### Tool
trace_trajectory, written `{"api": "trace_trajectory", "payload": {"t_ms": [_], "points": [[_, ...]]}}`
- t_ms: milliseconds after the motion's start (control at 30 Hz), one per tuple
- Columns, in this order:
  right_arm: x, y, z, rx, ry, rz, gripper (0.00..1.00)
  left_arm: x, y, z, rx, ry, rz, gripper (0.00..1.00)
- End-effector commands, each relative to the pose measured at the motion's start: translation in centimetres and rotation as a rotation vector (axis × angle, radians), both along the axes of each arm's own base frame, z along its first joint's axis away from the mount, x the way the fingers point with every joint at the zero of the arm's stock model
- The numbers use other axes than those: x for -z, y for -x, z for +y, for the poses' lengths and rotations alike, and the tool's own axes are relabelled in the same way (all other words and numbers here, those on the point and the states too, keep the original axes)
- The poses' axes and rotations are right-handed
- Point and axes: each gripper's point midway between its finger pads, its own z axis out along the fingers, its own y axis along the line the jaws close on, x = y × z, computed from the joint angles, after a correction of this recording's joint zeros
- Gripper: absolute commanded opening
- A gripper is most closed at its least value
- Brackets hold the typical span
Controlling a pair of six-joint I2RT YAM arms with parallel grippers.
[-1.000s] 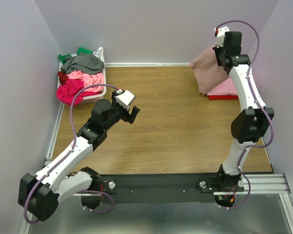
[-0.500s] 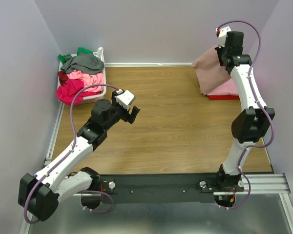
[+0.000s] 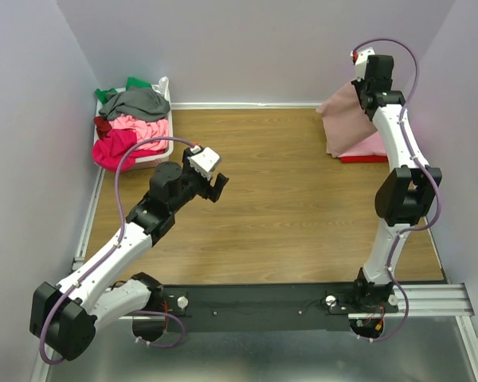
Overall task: Fold and stack the t-shirts
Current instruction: Neatly place the folded tshirt to the corner
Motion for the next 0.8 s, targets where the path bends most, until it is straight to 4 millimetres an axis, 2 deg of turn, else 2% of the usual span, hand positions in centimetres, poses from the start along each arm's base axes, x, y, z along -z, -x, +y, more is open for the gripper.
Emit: {"api": "trace_trajectory", "payload": {"t_ms": [0,233,733,767], "points": [[-2.1,-1.1,-3.2,0.078,0.071,-0.089,0.01,0.2,0.3,-0.6,0.032,0.0,-0.005,0.84],[-1.0,-1.6,-5.8,0.14,0.133,-0.083,0.0,0.4,0.3,-0.6,0.032,-0.002,-0.002,0.84],[4.5,-1.0,-9.2,0.198,0.223,0.0,0.01,0.5,0.3,-0.6,0.033,-0.006,0.001,0.84],[4.4,-1.0,-9.6,0.207,0.227,-0.011,0.0,0.5,0.3,-0.6,0.034,-0.005,0.001,0.84]]}}
